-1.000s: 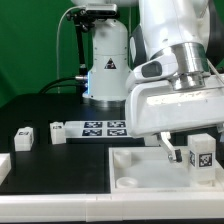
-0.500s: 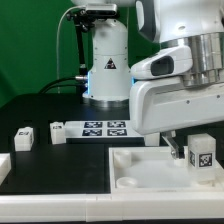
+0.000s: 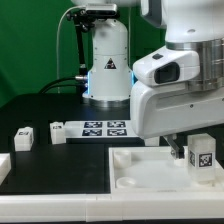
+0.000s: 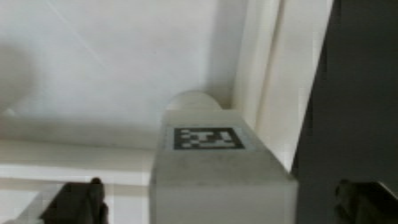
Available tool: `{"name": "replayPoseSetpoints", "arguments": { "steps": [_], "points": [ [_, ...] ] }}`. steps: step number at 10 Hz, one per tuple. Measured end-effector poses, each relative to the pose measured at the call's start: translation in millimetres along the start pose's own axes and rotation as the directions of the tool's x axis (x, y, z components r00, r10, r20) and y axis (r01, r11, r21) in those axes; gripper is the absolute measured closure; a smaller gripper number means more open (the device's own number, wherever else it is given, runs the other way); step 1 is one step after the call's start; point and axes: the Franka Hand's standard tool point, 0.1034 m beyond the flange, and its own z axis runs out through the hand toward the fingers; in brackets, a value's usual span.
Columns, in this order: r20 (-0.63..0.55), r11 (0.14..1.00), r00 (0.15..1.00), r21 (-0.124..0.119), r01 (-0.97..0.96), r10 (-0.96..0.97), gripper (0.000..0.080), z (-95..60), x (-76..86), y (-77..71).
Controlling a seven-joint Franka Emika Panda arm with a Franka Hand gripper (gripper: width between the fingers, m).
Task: Assemble one leg
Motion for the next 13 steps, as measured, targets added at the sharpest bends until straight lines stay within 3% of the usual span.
{"name": "replayPoseSetpoints", "arguments": {
  "steps": [1,3,4,9,11,13],
  "points": [
    [-0.001,1.000,1.000,0.000,-0.003,0.003,0.0151,-0.4,0.3,-2.0],
    [0.001,1.000,1.000,0.001,0.003,-0.003,0.0417,0.9,-0.2,-3.5],
    [0.001,1.000,1.000,0.000,0.001,-0.001,0.0504,0.9,-0.3,-2.1],
    [0.001,0.996,0.996,0.002,-0.091,0.091,0.0504,0.9,-0.4,-1.5],
    [0.005,0.931,0.931,0.021,-0.365,0.365,0.0504,2.5,-1.6,1.0],
    [0.000,0.831,0.831,0.019,-0.557,0.557,0.0503,2.6,-0.8,-0.3]
  ]
}}
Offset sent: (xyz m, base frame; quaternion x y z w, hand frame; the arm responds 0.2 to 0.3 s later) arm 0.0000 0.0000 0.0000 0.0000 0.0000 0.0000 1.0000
